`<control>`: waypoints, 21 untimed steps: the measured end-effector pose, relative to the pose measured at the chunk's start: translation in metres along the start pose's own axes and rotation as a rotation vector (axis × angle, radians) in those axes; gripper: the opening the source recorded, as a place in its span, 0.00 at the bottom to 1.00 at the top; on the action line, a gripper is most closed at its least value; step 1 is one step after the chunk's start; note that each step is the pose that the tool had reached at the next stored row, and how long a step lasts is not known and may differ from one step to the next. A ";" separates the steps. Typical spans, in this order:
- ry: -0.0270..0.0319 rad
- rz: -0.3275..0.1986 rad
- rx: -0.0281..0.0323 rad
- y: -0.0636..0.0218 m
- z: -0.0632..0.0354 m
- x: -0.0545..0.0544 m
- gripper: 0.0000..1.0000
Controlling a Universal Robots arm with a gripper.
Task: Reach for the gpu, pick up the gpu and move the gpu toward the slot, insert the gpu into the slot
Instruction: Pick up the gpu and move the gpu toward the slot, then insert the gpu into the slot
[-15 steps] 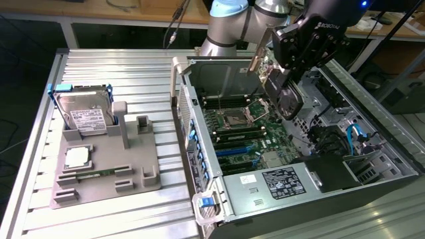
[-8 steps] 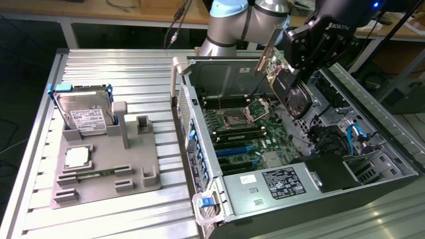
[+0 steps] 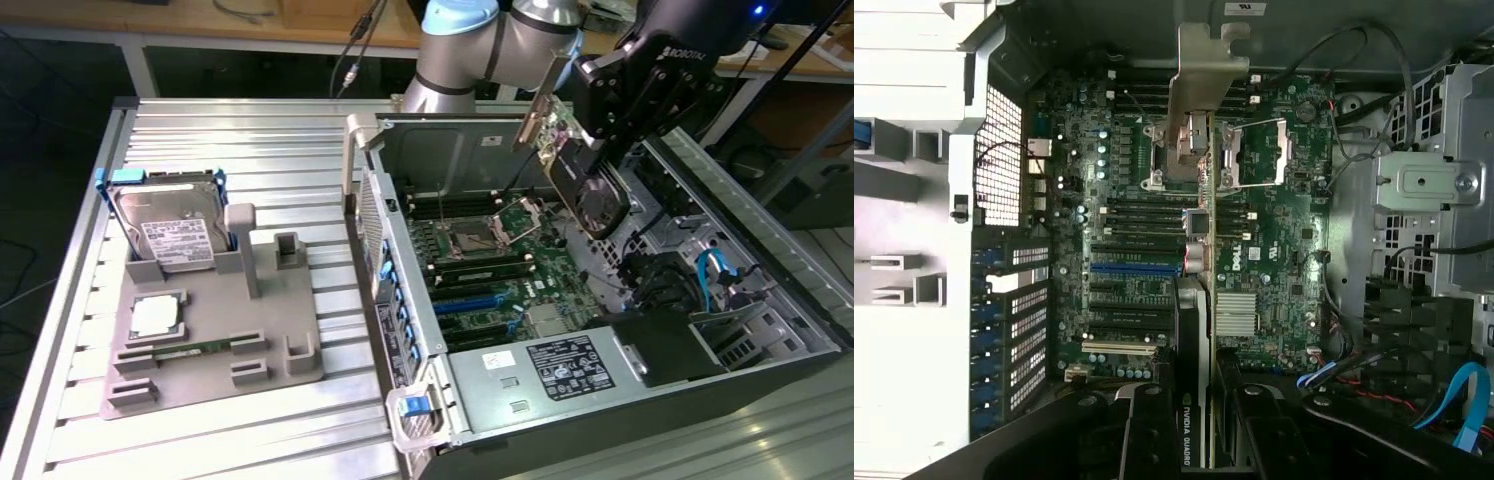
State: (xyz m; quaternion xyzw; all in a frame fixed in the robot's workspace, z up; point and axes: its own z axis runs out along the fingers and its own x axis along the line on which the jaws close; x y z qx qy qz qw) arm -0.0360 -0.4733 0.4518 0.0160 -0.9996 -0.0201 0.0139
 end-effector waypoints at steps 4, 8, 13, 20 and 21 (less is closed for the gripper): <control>0.0000 0.000 0.0000 0.0000 0.0000 0.000 0.27; 0.0004 -0.012 0.0003 0.0000 0.0002 0.000 0.27; 0.0064 -0.158 0.0044 0.0000 0.0001 0.000 0.27; 0.0114 -0.281 0.0077 0.0000 0.0002 0.000 0.27; 0.0121 -0.298 0.0081 0.0000 0.0003 0.000 0.27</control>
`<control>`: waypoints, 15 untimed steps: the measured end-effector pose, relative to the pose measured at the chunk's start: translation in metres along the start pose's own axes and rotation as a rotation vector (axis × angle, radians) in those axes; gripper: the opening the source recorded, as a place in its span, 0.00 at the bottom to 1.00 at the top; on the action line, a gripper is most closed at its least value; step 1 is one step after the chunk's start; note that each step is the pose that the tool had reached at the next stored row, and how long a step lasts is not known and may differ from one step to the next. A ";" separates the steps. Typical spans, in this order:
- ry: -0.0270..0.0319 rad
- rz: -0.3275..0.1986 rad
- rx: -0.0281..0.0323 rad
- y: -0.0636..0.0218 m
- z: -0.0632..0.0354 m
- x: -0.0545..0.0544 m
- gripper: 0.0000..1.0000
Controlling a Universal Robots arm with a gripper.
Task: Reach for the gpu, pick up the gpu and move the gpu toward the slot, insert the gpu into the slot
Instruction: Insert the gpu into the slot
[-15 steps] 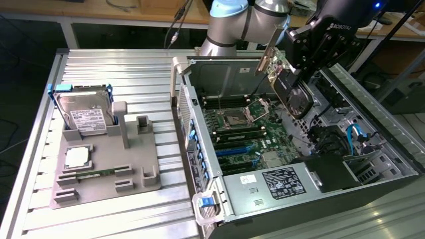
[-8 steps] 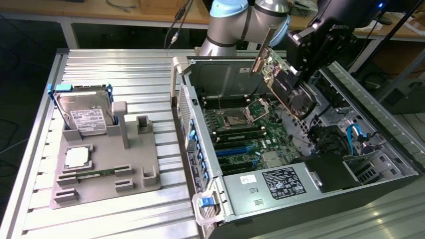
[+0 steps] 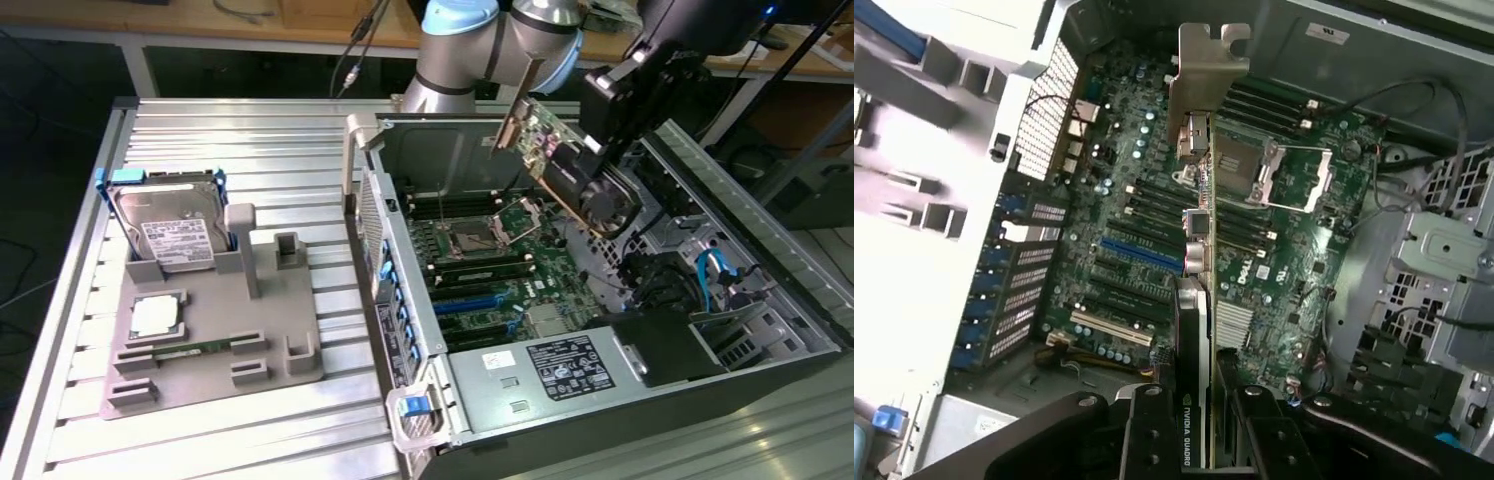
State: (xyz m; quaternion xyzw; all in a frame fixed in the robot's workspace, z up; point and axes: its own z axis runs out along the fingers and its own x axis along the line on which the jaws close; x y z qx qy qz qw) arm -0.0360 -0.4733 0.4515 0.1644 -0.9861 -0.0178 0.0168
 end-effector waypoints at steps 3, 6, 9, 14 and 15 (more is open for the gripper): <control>0.0031 -0.077 0.0021 0.0000 0.0003 0.000 0.27; 0.0075 -0.182 0.0050 0.0000 0.0009 0.000 0.27; 0.0097 -0.238 0.0065 -0.0001 0.0015 0.000 0.27; 0.0135 -0.330 0.0090 -0.0001 0.0029 0.000 0.27; 0.0142 -0.348 0.0095 -0.0001 0.0032 0.000 0.27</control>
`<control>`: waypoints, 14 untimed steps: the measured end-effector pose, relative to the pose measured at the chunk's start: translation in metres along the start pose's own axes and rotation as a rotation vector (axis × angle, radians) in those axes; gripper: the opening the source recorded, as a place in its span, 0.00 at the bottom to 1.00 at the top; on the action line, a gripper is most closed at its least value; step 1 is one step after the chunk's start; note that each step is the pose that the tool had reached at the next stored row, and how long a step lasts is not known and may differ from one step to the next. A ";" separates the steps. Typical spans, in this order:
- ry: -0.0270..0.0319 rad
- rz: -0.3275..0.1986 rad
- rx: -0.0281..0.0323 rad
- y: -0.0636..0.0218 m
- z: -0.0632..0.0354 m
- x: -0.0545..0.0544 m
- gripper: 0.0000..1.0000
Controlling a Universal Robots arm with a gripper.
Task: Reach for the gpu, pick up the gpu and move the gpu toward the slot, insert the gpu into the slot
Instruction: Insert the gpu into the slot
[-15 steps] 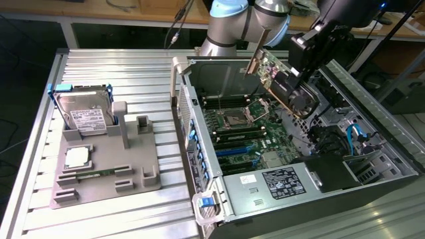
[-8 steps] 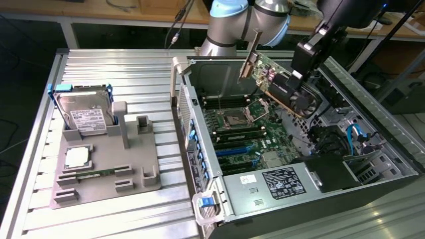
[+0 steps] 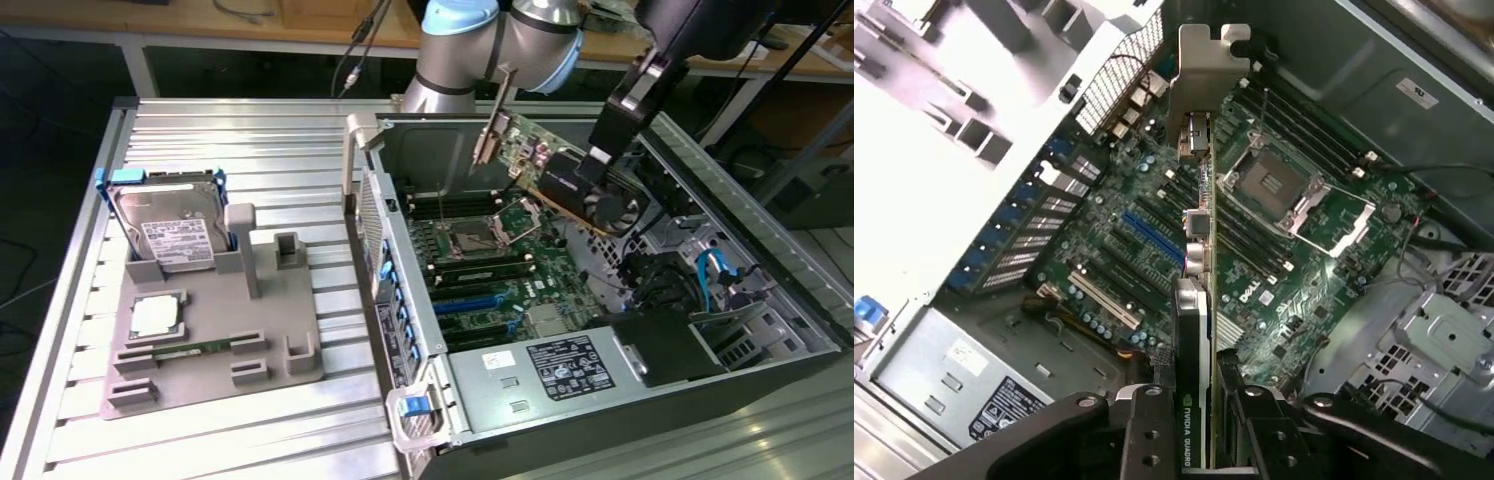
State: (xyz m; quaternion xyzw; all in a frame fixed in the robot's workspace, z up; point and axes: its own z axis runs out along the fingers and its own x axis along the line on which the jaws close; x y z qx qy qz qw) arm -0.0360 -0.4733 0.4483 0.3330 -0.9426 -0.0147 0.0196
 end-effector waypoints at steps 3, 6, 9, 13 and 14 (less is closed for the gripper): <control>0.0022 -0.054 0.0015 -0.0001 0.0010 0.000 0.27; 0.0045 -0.110 0.0030 -0.0002 0.0025 0.000 0.27; 0.0068 -0.162 0.0047 -0.0004 0.0045 0.000 0.27; 0.0106 -0.226 0.0076 -0.0010 0.0085 -0.001 0.27; 0.0115 -0.240 0.0084 -0.0011 0.0095 -0.001 0.27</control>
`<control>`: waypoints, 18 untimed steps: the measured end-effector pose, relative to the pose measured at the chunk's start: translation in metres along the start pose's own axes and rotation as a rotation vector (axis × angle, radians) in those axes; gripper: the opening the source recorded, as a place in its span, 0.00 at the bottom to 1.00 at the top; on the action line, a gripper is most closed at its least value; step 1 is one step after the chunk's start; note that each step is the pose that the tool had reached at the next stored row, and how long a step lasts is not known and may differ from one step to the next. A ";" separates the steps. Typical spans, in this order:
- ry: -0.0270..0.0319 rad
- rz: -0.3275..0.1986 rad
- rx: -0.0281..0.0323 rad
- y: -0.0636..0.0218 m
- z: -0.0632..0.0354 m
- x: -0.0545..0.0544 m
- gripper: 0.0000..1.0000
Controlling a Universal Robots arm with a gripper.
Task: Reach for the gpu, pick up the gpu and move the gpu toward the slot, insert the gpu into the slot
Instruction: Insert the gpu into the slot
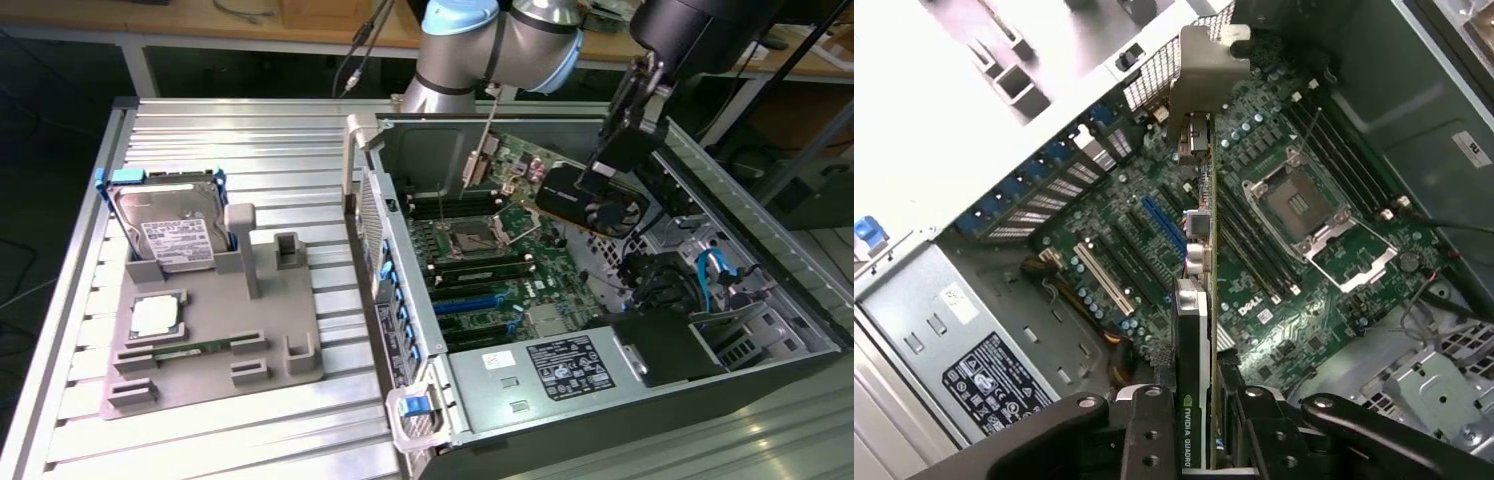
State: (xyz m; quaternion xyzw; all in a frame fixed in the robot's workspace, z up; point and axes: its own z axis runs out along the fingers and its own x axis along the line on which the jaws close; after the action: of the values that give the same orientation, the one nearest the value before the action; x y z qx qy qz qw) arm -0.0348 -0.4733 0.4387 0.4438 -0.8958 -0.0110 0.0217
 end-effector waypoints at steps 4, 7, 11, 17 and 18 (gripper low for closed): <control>0.0038 -0.065 0.0028 -0.0004 0.0038 0.000 0.27; 0.0062 -0.120 0.0047 -0.0006 0.0065 -0.001 0.27; 0.0094 -0.194 0.0071 -0.0008 0.0100 -0.001 0.27; 0.0149 -0.321 0.0114 -0.0011 0.0161 -0.001 0.27; 0.0160 -0.345 0.0121 -0.0011 0.0172 -0.001 0.27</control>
State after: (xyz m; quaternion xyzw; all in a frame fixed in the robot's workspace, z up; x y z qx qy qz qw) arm -0.0342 -0.4733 0.4215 0.5910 -0.8063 -0.0057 0.0240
